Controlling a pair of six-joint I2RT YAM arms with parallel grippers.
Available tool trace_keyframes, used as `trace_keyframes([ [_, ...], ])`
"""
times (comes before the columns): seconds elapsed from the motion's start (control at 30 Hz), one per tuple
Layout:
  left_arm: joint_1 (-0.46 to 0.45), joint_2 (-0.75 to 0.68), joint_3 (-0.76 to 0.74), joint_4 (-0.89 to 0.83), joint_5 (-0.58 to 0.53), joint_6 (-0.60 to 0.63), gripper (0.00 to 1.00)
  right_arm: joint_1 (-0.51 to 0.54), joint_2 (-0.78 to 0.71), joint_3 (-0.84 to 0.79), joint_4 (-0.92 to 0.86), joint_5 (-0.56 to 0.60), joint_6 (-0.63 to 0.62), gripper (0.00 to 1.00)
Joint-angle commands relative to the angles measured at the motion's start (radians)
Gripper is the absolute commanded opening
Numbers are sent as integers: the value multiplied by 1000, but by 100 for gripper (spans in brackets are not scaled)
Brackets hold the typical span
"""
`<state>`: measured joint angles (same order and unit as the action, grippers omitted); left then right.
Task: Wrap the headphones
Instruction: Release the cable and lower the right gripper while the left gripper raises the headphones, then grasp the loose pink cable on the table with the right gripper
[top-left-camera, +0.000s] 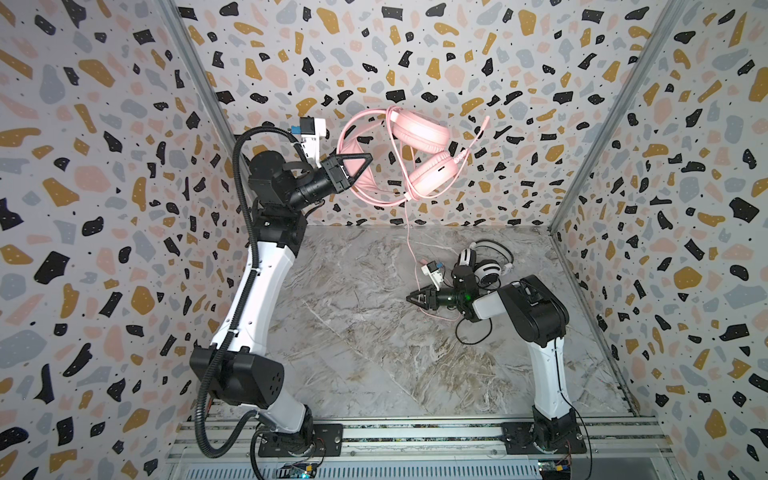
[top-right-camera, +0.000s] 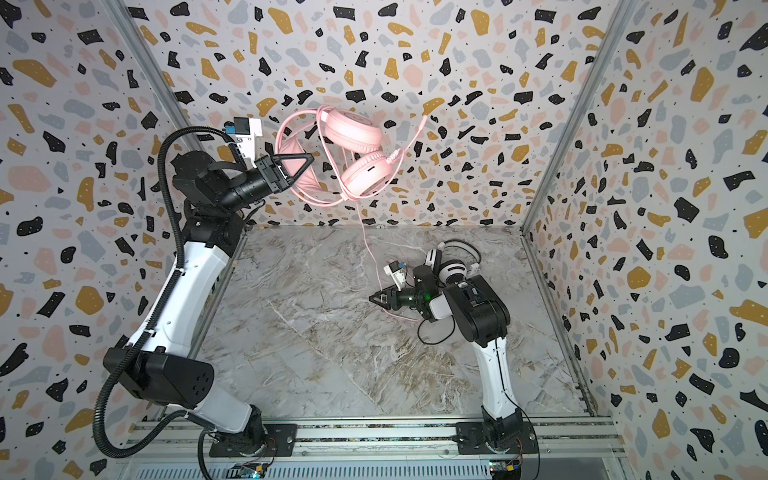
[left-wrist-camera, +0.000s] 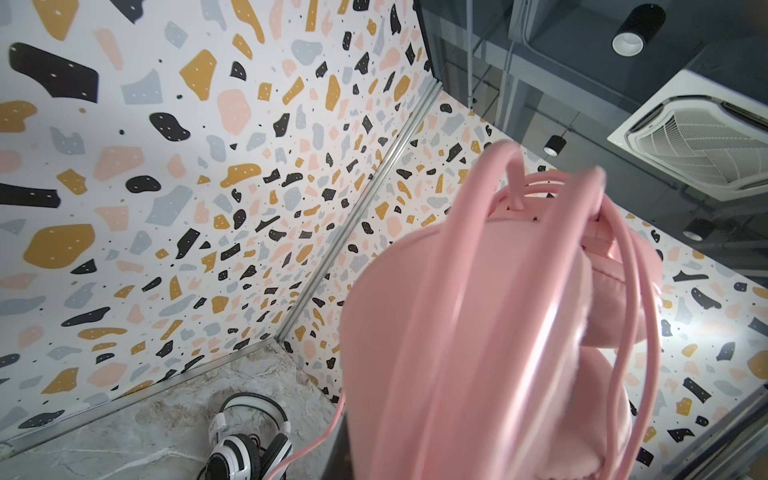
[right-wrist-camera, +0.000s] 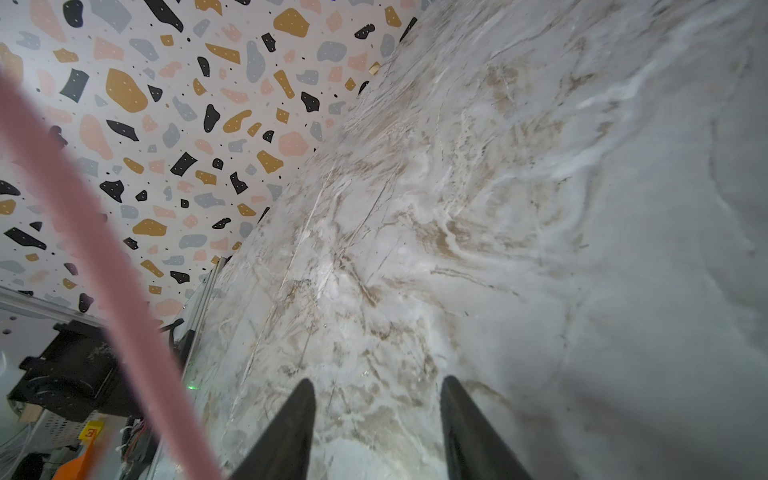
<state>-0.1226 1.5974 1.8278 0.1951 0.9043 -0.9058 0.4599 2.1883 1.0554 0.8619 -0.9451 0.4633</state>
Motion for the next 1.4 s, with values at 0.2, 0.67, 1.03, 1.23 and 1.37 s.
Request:
trace_keyframes([
  [0.2, 59, -7, 21, 119, -133, -67, 0, 11, -111, -57, 69, -9, 15, 13],
  [0.67, 101, 29, 4, -21, -292, 53, 0, 46, -324, -291, -30, 48, -60, 0],
  [1.03, 100, -30, -41, -21, -266, 37, 0, 60, -179, -27, -109, 119, -50, 52],
  [1.23, 100, -57, -32, -36, -258, 37, 0, 91, -21, 222, -186, 170, -18, 64],
  [1.37, 100, -59, -19, -42, -247, 31, 0, 99, 72, 314, -142, 165, 79, 67],
])
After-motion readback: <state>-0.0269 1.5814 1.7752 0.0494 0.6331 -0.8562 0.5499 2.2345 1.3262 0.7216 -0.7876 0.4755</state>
